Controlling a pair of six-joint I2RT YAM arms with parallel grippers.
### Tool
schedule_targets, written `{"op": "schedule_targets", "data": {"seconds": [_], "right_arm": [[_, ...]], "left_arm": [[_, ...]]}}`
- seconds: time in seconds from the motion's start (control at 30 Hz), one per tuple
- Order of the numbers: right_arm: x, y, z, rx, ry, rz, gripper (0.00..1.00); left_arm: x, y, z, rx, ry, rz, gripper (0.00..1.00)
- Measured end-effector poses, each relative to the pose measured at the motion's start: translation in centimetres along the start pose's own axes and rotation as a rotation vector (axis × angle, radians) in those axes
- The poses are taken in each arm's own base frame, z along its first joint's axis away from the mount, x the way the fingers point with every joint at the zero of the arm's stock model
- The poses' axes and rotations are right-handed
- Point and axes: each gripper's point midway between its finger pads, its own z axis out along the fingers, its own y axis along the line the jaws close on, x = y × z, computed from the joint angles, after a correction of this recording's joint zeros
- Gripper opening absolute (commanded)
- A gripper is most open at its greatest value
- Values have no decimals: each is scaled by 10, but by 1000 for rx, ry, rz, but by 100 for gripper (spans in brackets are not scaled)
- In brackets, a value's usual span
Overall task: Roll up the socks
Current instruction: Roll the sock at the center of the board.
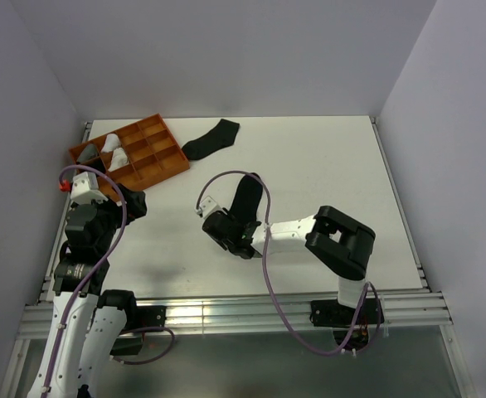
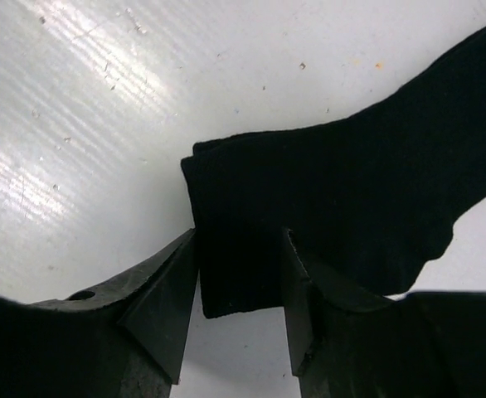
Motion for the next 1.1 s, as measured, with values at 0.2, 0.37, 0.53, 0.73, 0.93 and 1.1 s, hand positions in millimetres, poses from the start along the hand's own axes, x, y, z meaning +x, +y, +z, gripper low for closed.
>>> {"op": "schedule_targets", "data": {"seconds": [0.2,0.37,0.53,0.73,0.93,1.1], "right_arm": [[1,-4,5,47,-17,36,32],[5,-7,5,66,-19,49,9],[4,-3,6,47,-17,37,0],[-4,18,2,-88,-24,54,0],[-9,51,-11,-300,-13,114,0],[-12,68,-18,-451,13,194,0]], "left_arm": [[0,-5,0,27,5,0,99],[13,-8,8,41,72,-9,99],[30,-14,17,57,162,-71,99],[45,-33,17,110,225,-173,97],[102,-45,16,123,380,-245,94],[145,-56,16,101,488,-255,90]]}}
